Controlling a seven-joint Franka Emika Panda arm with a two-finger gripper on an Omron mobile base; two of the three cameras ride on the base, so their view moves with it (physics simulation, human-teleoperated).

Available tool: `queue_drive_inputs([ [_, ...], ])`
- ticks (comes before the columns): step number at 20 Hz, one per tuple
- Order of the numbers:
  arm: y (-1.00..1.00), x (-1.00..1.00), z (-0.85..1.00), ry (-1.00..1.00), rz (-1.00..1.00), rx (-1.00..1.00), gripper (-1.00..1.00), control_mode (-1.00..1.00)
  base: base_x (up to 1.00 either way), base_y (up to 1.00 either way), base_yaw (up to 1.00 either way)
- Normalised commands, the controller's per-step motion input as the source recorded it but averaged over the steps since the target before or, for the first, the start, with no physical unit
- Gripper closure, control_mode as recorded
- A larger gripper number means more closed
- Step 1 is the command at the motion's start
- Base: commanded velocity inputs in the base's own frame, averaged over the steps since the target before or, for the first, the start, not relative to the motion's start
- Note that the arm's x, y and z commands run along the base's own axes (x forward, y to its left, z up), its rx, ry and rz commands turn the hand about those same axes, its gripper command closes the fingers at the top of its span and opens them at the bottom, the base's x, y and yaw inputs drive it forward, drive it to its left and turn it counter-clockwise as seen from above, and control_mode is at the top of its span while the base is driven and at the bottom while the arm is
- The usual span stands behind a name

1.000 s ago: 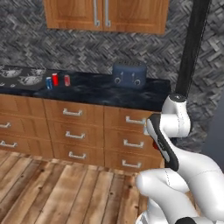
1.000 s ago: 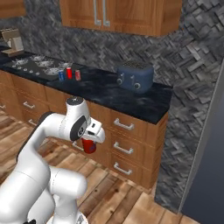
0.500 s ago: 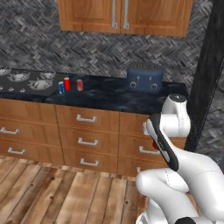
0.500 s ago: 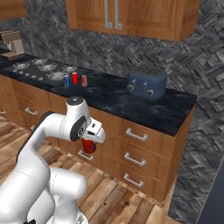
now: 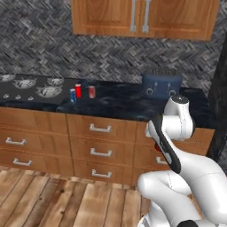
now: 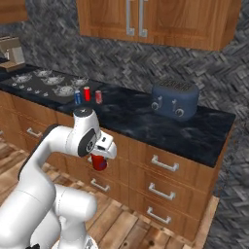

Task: Four empty soda cans are scattered around the kitchen. Gather all the cans and cluster them next to the stove for recycling.

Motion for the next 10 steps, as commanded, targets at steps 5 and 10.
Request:
queue_drive_inputs([
  [5, 0.0, 0.0, 0.0, 0.0, 0.0, 0.0, 1.0, 1.0, 0.6, 0.38, -0.05],
  [10, 0.0, 0.0, 0.0, 0.0, 0.0, 0.0, 1.0, 1.0, 0.61, 0.37, -0.06],
])
